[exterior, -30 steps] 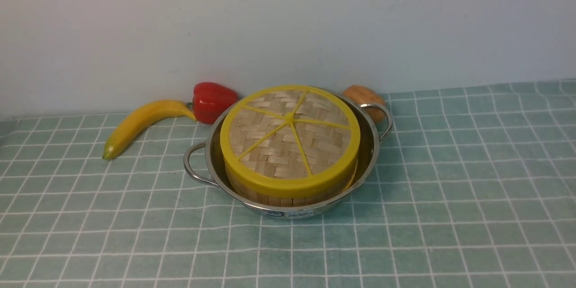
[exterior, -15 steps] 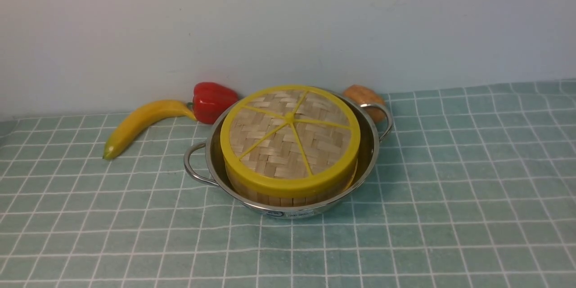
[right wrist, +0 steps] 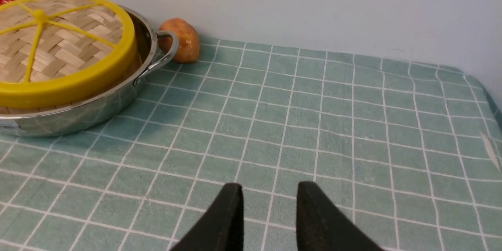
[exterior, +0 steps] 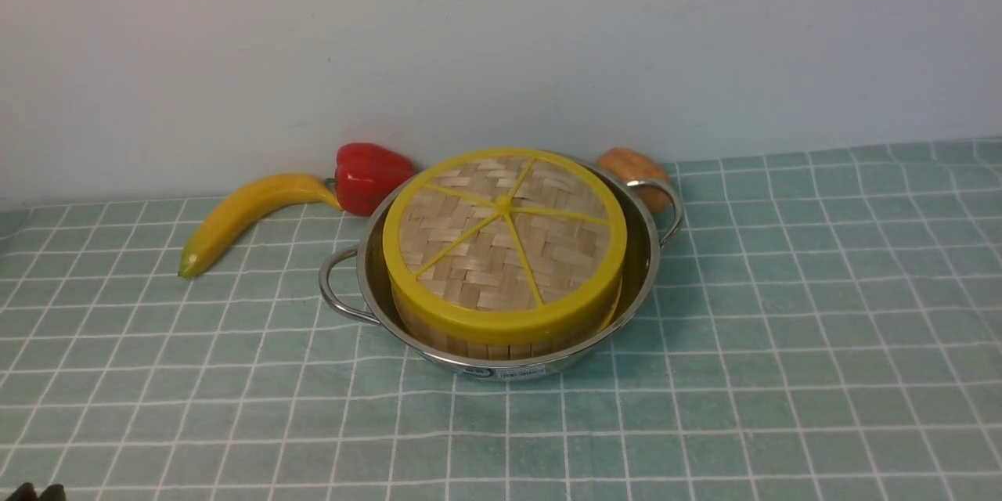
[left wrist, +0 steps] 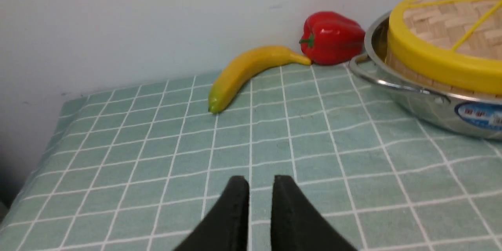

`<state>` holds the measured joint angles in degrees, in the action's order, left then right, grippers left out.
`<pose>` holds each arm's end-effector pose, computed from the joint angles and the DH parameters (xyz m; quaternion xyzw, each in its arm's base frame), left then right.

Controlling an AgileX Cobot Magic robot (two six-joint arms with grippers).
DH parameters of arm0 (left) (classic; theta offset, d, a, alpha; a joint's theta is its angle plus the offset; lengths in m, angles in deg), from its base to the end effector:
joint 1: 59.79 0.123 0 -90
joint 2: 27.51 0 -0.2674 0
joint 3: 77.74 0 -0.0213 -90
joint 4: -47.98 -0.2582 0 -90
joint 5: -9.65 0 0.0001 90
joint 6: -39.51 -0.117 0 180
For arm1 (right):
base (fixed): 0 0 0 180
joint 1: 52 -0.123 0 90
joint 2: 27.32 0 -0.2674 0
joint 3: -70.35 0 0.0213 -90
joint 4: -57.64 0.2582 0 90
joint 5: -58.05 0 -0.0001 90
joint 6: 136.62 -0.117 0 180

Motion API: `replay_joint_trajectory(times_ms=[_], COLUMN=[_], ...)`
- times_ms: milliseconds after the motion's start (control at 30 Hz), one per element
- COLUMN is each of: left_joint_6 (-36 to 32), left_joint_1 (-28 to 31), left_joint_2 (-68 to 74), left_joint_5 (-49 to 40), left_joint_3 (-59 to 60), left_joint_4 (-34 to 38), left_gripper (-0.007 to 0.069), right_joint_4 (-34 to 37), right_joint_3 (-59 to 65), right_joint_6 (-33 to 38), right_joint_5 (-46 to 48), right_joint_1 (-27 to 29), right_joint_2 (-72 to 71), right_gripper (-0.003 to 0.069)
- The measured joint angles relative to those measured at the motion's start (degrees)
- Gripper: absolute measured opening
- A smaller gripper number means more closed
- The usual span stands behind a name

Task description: Place the steamer in the pot on the blue tablecloth, and put the lid on the steamer.

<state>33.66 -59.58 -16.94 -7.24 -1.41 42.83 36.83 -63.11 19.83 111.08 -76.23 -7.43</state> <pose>0.1074 0.0035 0.1794 0.0644 0.7839 0.0693 0.6137 0.0830 0.0009 0.2847 -0.0261 0.8493 0.0368 0.5260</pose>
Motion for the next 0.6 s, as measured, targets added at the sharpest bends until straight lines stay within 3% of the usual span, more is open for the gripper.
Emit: replay_joint_trajectory(times_ms=[533, 600], left_joint_6=[-1.3, -1.3], left_joint_1=[0.0, 0.0], left_joint_2=[0.0, 0.0], left_joint_5=[0.1, 0.1], left_joint_3=[0.8, 0.8], left_joint_4=[0.1, 0.1], left_gripper=[0.0126, 0.0128], right_joint_4=[0.0, 0.2], right_joint_3=[0.0, 0.1], right_joint_6=[0.0, 0.1], right_joint_5=[0.0, -0.5], right_joint_1=[0.0, 2.9], right_joint_2=[0.0, 0.0], right_gripper=[0.024, 0.024])
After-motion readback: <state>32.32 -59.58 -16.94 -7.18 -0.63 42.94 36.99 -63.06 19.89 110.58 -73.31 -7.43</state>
